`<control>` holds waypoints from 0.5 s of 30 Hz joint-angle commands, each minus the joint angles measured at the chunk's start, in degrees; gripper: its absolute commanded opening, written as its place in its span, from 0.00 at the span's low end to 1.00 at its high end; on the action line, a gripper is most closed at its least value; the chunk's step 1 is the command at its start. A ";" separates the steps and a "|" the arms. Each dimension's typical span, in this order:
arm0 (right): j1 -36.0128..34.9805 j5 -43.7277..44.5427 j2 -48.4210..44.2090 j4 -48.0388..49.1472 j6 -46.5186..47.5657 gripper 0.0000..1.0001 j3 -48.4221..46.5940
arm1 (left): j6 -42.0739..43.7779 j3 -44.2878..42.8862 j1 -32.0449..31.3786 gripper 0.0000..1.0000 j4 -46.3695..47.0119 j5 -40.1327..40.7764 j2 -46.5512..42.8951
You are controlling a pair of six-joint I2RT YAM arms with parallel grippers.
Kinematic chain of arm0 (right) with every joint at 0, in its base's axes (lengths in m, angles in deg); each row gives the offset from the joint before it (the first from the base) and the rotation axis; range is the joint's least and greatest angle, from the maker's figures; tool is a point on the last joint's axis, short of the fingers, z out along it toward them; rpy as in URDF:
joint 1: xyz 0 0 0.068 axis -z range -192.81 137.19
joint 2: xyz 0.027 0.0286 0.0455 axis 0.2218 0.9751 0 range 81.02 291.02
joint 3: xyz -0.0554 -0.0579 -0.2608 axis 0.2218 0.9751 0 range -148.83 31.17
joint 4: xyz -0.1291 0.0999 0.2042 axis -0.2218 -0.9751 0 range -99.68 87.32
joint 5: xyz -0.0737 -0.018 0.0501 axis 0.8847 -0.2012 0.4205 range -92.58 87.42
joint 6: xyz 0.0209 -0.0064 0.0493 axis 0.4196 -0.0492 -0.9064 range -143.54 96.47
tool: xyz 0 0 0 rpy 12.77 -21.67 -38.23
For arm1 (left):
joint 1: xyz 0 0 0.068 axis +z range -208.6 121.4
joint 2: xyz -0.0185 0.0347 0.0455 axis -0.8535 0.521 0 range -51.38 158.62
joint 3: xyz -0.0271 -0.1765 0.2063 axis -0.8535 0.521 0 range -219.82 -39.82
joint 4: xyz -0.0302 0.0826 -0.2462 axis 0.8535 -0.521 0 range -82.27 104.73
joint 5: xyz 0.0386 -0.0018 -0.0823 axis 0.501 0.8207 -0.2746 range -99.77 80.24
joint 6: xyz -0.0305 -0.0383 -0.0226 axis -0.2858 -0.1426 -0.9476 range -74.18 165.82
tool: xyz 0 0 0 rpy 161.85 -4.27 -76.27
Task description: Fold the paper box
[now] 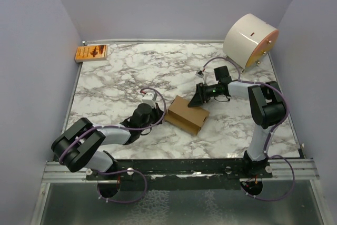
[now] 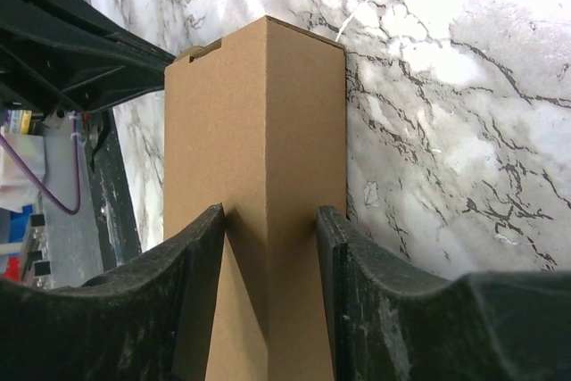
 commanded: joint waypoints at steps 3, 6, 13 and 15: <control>-0.12 3.31 0.97 2.33 -0.95 0.42 0.51 | 4.50 0.09 -1.67 0.00 0.60 4.94 -1.76; -0.11 3.49 0.99 2.47 -1.02 0.41 0.57 | 5.74 0.44 -2.23 0.00 1.36 5.70 -1.68; -0.11 3.97 1.01 2.58 -0.96 0.40 0.68 | 8.64 1.19 -3.60 0.00 3.33 7.29 -1.54; -0.11 4.17 0.99 2.59 -1.00 0.40 0.68 | 9.49 1.53 -4.04 0.00 3.94 7.72 -1.82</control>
